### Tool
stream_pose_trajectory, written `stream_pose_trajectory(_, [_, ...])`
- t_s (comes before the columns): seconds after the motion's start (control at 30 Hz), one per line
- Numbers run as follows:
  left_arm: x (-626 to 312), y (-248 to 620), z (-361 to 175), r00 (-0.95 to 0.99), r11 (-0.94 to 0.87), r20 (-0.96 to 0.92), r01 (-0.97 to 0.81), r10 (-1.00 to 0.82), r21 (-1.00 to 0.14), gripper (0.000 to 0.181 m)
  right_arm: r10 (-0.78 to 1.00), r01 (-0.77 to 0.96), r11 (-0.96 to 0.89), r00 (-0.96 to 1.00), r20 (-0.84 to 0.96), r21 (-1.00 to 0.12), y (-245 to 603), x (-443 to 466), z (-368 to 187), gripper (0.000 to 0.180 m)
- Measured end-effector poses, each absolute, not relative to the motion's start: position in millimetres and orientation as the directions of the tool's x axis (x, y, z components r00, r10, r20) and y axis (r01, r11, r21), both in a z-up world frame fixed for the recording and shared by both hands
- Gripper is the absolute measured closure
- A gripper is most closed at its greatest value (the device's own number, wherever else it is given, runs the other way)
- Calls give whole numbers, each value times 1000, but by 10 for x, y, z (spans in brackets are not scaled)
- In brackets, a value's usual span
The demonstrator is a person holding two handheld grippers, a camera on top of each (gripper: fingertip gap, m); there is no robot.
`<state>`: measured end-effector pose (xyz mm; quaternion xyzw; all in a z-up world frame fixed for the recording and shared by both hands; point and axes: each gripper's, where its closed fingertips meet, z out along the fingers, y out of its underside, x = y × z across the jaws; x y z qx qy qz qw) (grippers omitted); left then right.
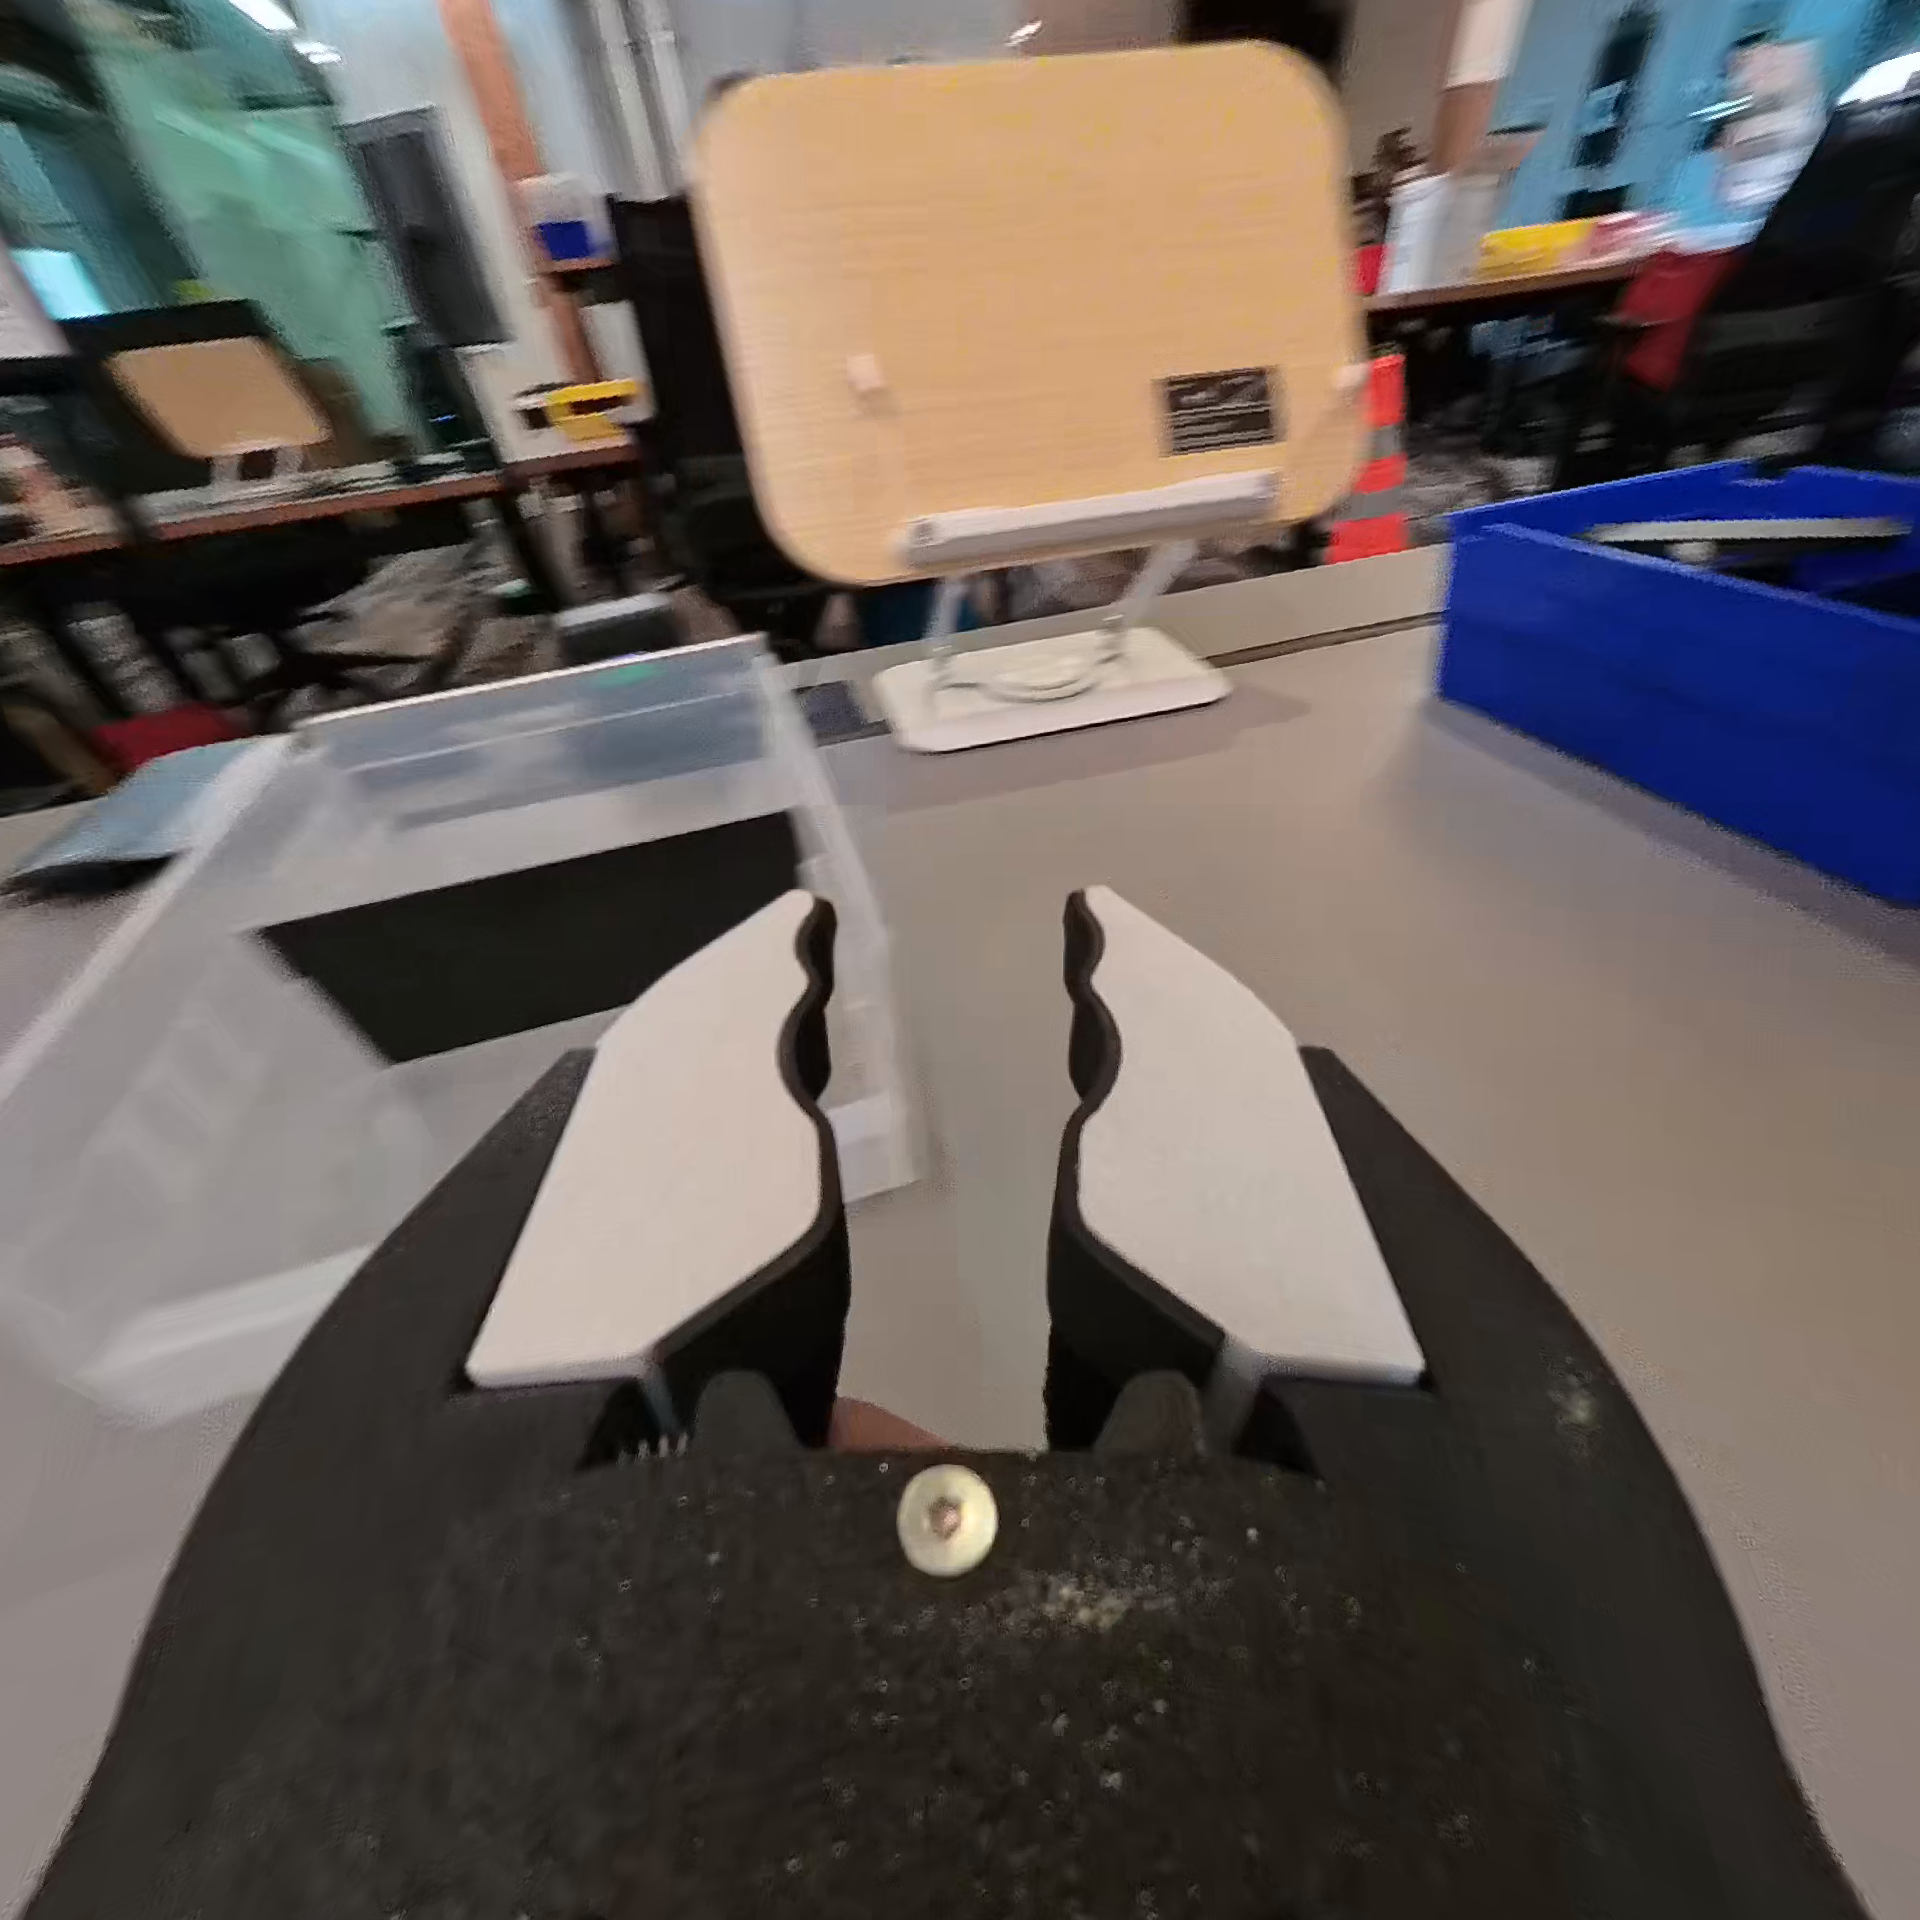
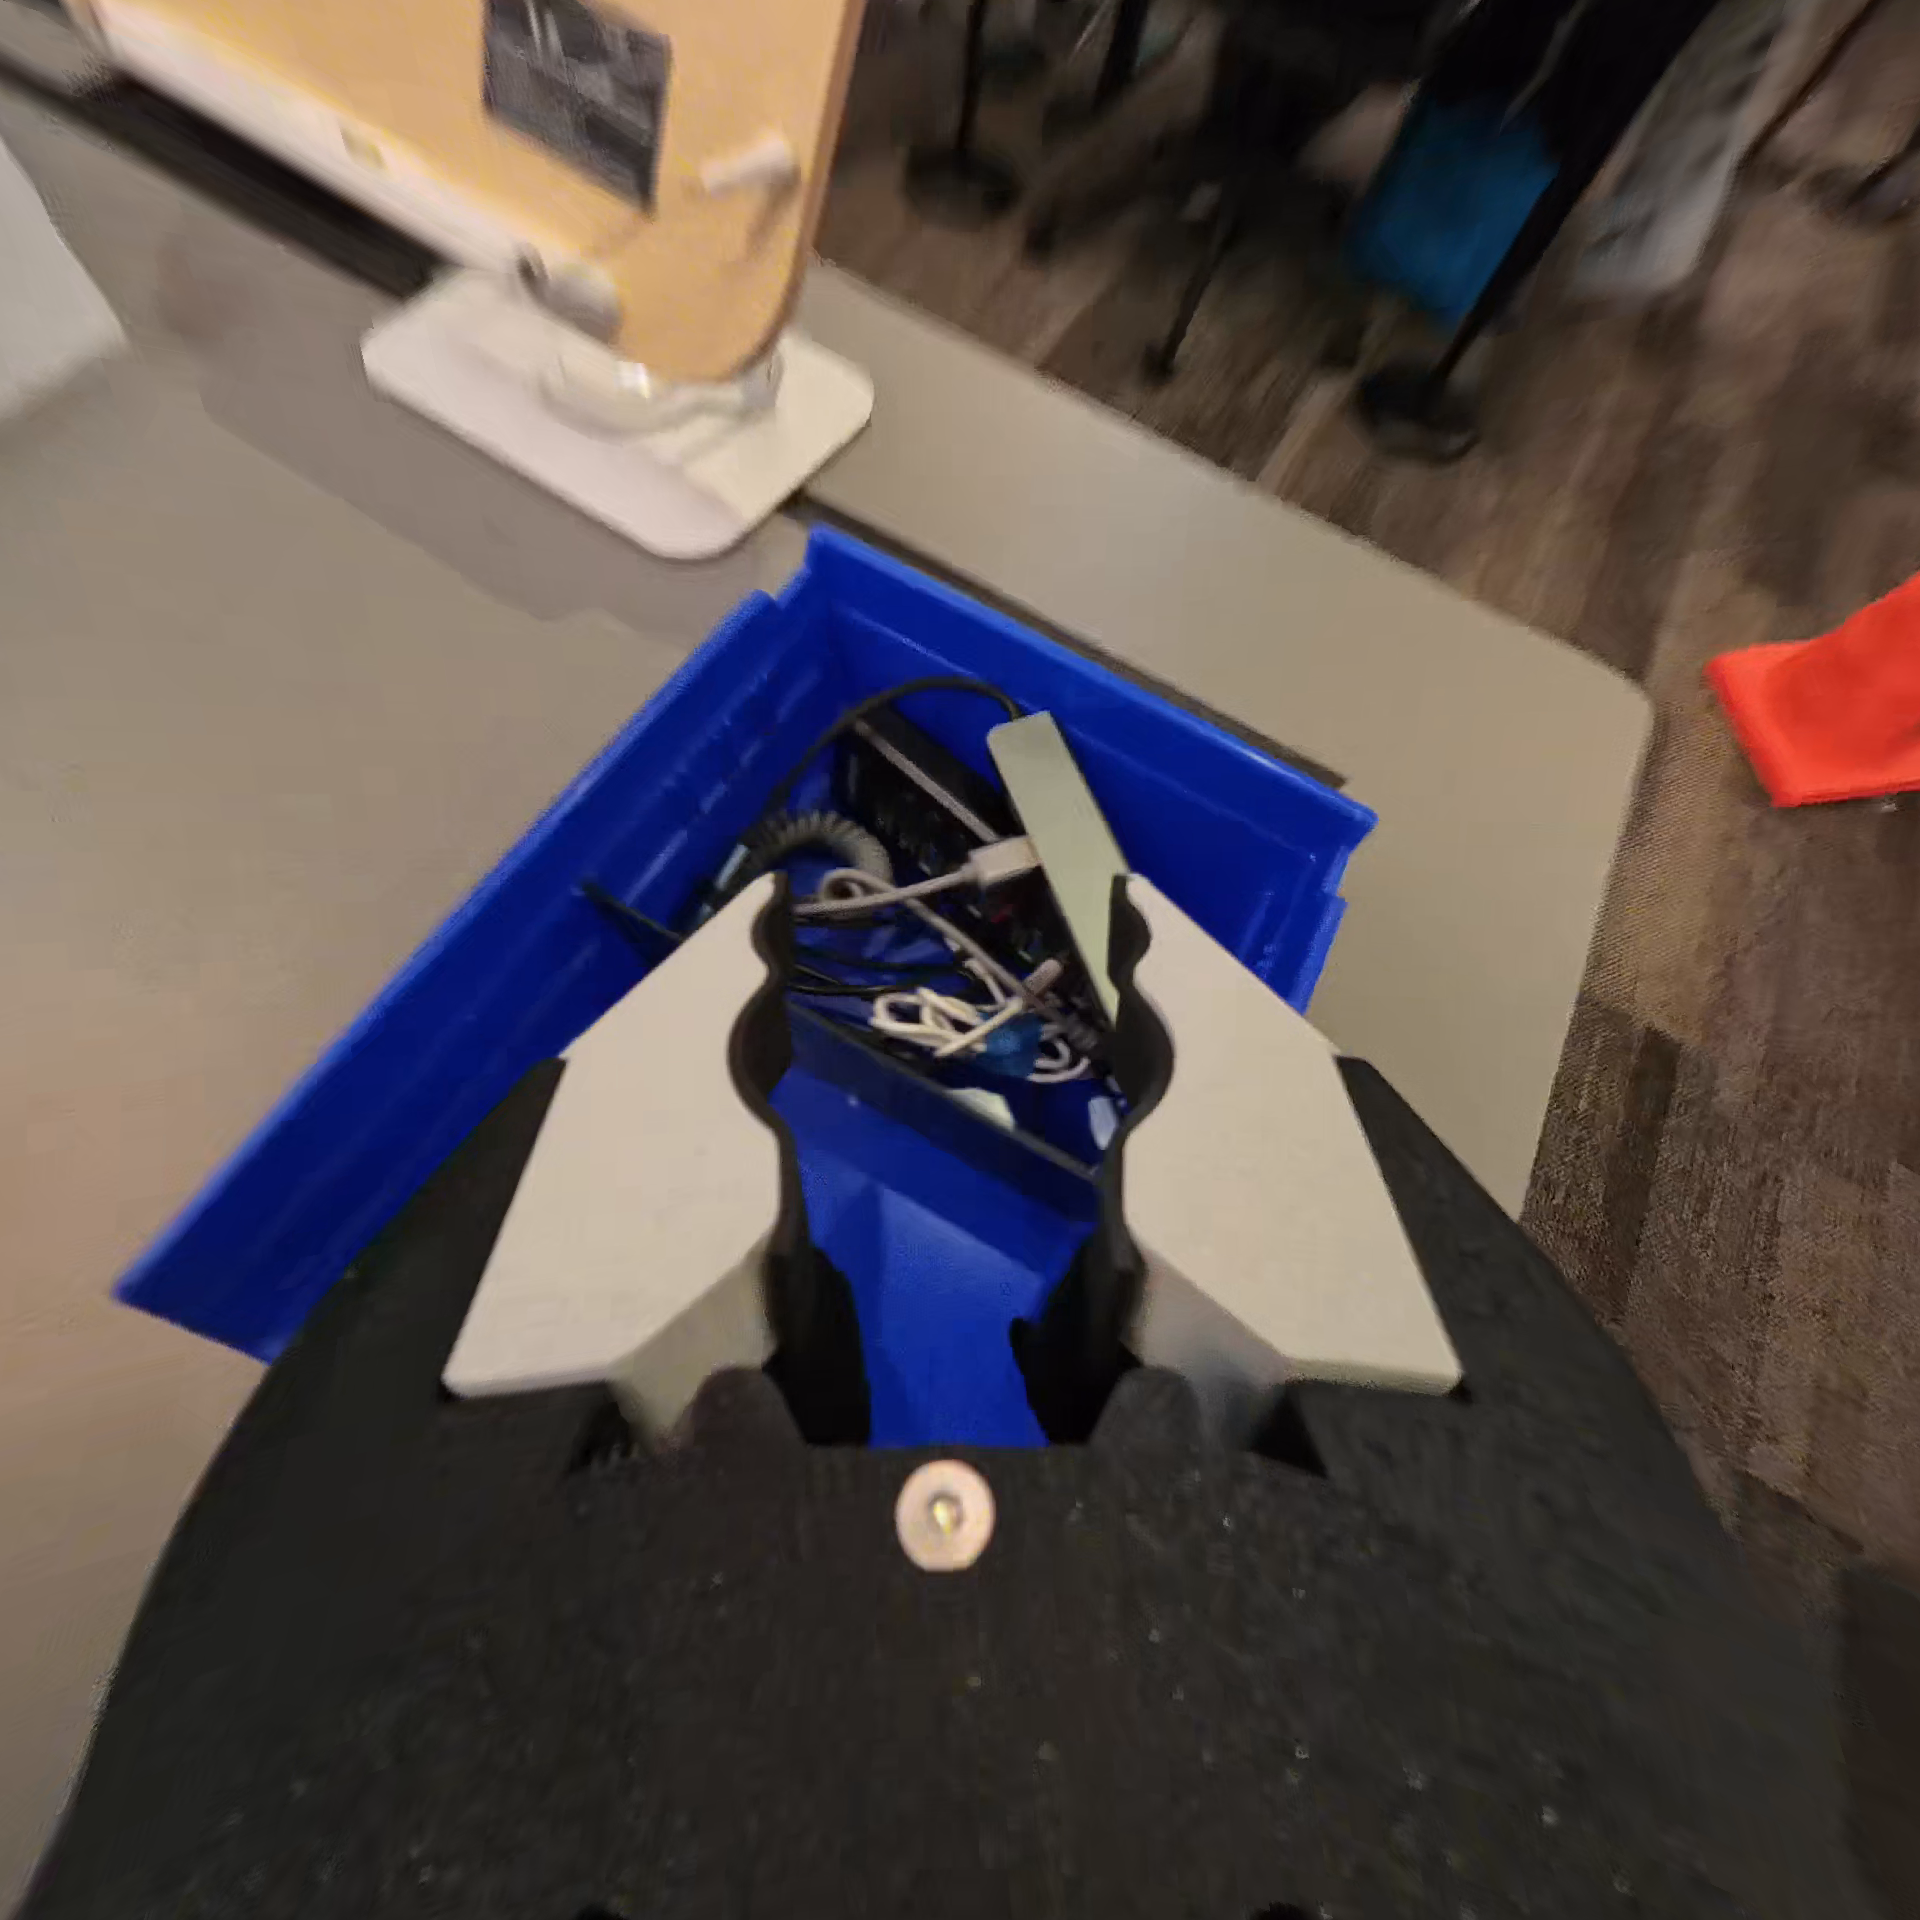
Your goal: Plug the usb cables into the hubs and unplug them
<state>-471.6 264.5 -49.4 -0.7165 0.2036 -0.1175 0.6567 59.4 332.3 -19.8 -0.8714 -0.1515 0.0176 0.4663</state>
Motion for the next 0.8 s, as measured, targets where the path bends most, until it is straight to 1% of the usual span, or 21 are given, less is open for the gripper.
stream_pose_trajectory(0.03, [-4918,2669,-513,912,-72,-97,-137,-399,-988,138,226,206,-467,968,109,-860,3169,533,-175,120])
stream_pose_trajectory(0.1, [-5264,2702,-617,940,-145,-69,-123,-333,-982,139,147,106,-382,988,53,-918,2852,316,-295,118])
stream_pose_trajectory(0.13, [-5396,2711,-698,948,-196,-49,-116,-316,-974,138,102,61,-351,994,27,-935,2706,214,-416,114])
stream_pose_trajectory(0.2, [-5586,2719,-845,955,-268,-17,-100,-295,-958,135,-5,0,-307,1000,1,-952,2445,62,-677,115])
stream_pose_trajectory(0.27, [-5708,2740,-982,962,-268,4,-72,-273,-961,135,-137,-37,-262,991,-1,-964,2234,18,-907,116])
stream_pose_trajectory(0.3, [-5741,2751,-1080,964,-272,12,-63,-267,-960,137,-183,-24,-262,983,25,-965,2159,26,-1013,121])
stream_pose_trajectory(0.37, [-5684,2744,-1216,949,-342,35,-79,-314,-936,134,-134,24,-343,988,74,-939,2151,-47,-1122,122])
stream_pose_trajectory(0.43, [-5681,2752,-1156,954,-331,31,-72,-297,-941,128,-142,22,-342,987,76,-939,2190,17,-1093,123])
stream_pose_trajectory(0.5, [-5637,2725,-1100,953,-295,29,-64,-302,-954,136,-146,14,-356,987,71,-934,2218,74,-1146,123])
stream_pose_trajectory(0.6, [-5571,2677,-1028,944,-278,45,-51,-326,-959,136,-133,-29,-366,991,22,-930,2212,66,-1196,123])
stream_pose_trajectory(0.67, [-5559,2671,-981,945,-244,34,-49,-324,-968,142,-120,-51,-359,993,-8,-932,2198,38,-1188,124])
stream_pose_trajectory(0.7, [-5568,2677,-983,949,-244,26,-54,-315,-968,142,-116,-58,-358,993,-18,-932,2193,31,-1190,124])
stream_pose_trajectory(0.8, [-5585,2688,-1007,955,-257,0,-79,-296,-963,134,-106,-84,-363,993,-48,-928,2184,29,-1203,125])
